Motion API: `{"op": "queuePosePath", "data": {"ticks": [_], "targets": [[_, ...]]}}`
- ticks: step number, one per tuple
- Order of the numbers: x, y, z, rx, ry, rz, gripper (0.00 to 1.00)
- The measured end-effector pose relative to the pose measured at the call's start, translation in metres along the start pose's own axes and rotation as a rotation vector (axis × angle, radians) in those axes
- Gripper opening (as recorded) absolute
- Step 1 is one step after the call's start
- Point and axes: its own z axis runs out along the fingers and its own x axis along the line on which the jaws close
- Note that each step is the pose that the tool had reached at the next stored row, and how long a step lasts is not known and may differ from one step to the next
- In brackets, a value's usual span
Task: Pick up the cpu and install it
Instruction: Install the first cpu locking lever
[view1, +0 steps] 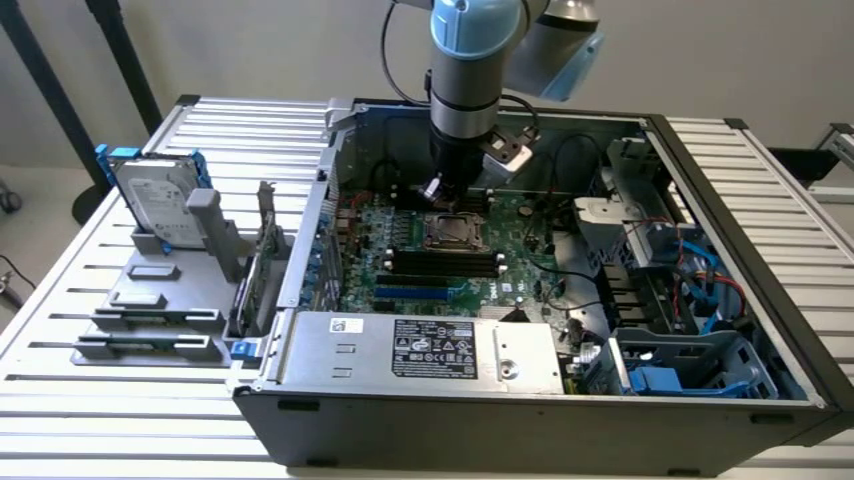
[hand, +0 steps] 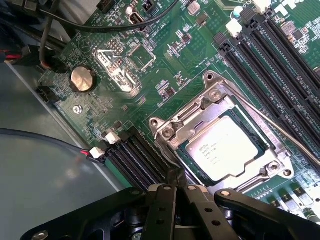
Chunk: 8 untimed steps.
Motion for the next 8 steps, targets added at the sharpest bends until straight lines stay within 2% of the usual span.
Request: {"op": "queuePosePath", "data": {"ticks": [8], "targets": [[0.0002, -0.0001, -0.0008, 0.0001, 0.0001, 0.0, 0.11]]}}
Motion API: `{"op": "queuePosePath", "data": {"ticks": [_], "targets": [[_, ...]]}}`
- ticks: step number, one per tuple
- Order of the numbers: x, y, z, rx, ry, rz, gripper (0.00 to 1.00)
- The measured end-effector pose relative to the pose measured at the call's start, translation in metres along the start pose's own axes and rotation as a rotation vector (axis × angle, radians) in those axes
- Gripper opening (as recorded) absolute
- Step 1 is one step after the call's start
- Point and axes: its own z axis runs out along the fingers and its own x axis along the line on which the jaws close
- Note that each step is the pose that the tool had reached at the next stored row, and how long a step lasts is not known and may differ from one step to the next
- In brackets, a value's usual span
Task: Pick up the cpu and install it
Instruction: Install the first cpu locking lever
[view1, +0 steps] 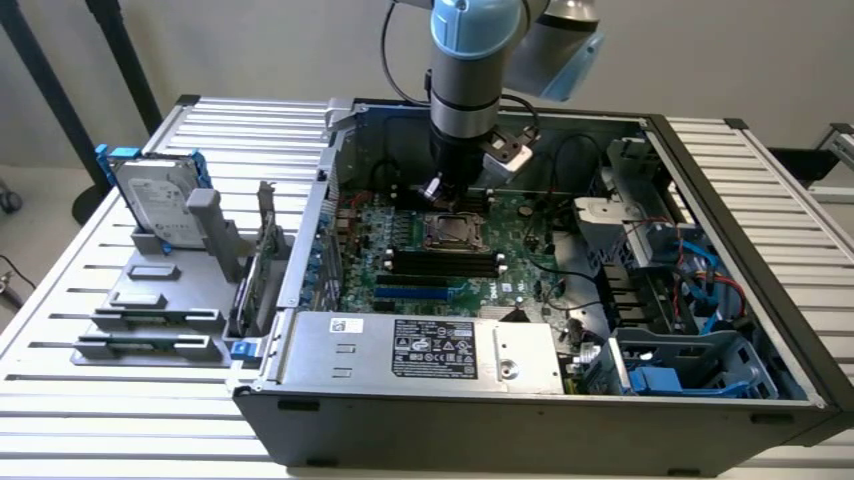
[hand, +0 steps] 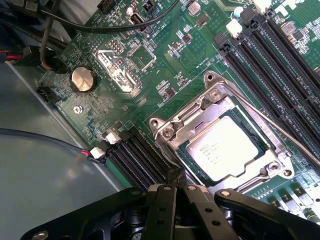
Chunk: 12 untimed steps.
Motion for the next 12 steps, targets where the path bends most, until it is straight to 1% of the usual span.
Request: {"op": "queuePosePath", "data": {"ticks": [12], "targets": [[-0.0005, -0.0022, 0.0, -0.0008, 0.0, 0.004, 0.11]]}}
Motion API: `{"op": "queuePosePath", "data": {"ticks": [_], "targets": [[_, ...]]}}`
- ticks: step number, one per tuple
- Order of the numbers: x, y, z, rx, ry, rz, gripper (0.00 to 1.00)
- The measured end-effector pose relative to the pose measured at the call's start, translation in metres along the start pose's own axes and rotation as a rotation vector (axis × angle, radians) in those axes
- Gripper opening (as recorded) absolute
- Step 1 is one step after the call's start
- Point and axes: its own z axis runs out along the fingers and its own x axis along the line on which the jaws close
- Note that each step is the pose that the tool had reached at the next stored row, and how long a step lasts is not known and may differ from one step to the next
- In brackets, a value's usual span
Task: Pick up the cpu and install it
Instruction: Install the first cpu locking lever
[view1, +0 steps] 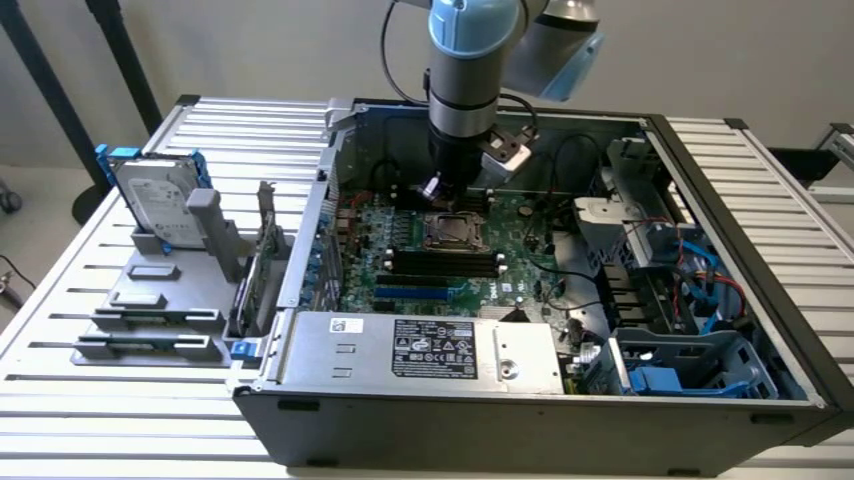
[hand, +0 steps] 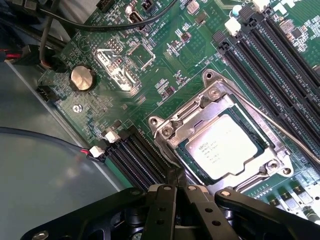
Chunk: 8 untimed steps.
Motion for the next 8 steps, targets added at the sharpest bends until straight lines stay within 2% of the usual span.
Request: {"op": "queuePosePath", "data": {"ticks": [8], "targets": [[0.0005, -0.0006, 0.0002, -0.0001, 0.0003, 0.001, 0.11]]}}
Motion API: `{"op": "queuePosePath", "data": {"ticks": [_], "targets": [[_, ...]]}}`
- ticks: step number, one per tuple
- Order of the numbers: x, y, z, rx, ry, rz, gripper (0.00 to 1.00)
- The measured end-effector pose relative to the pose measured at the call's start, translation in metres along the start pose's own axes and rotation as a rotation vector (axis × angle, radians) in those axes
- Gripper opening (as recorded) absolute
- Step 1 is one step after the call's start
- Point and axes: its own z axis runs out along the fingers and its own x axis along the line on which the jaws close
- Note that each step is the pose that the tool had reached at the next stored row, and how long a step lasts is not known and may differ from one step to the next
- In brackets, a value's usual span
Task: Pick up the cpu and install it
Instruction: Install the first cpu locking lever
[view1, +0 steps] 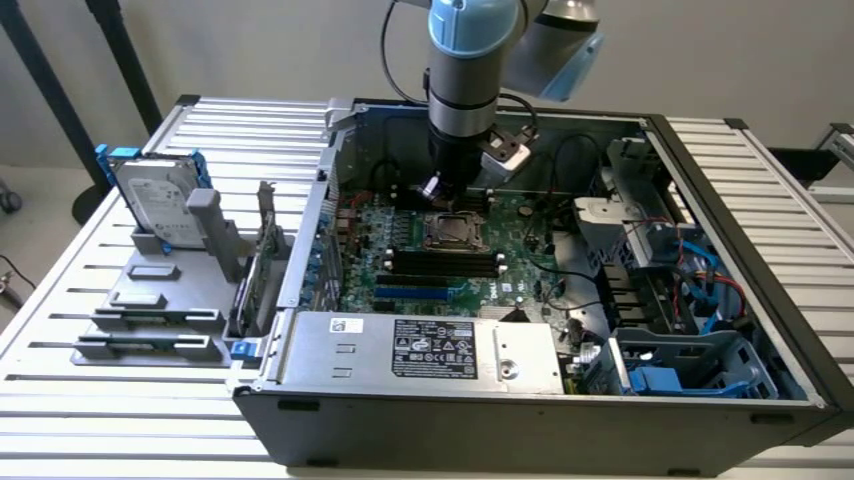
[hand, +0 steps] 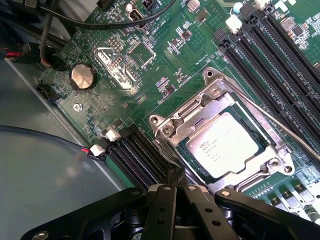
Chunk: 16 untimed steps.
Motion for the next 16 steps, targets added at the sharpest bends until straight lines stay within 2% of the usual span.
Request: {"op": "queuePosePath", "data": {"ticks": [9, 10, 16], "targets": [[-0.0003, 0.0002, 0.0018, 0.0001, -0.0002, 0.0, 0.11], [-0.0001, 0.0002, 0.0024, 0.0004, 0.0014, 0.0, 0.11], [-0.0003, 0.0001, 0.001, -0.0001, -0.0004, 0.0, 0.11]]}}
